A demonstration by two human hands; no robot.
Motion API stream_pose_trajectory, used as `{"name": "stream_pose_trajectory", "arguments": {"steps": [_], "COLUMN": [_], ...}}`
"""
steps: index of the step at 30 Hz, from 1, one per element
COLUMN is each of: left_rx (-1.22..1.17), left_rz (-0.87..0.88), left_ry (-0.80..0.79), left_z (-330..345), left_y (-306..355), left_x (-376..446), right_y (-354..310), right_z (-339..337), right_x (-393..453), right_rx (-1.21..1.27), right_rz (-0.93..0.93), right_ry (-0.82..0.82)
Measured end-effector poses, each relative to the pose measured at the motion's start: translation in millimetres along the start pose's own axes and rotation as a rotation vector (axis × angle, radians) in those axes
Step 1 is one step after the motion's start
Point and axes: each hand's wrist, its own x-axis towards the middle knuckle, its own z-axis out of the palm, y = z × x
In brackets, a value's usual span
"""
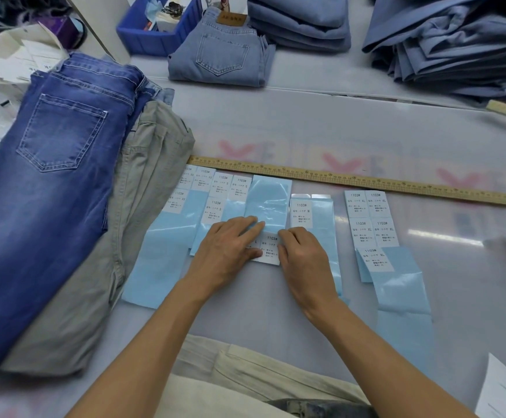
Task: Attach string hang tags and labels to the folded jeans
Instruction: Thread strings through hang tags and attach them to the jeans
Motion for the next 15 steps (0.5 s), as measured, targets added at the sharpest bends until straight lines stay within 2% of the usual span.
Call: {"name": "stream_pose_trajectory", "arguments": {"steps": [7, 10, 15], "left_rx": [0.000, -0.001, 0.024], "left_rz": [-0.004, 0.008, 0.023], "left_ry": [-0.031, -0.073, -0.191], "left_z": [0.7, -0.1, -4.1], "left_y": [-3.7, -10.8, -19.5], "left_x": [1.4, 4.0, 9.4], "right_y": [-1.4, 1.4, 8.6], "right_z": [1.3, -4.1, -40.5], "right_x": [0.2, 0.5, -10.1], "right_rx": [0.004, 0.140, 0.398], "right_rz": [-0.003, 0.038, 0.229], "right_ry": [0.015, -0.011, -0.113]}}
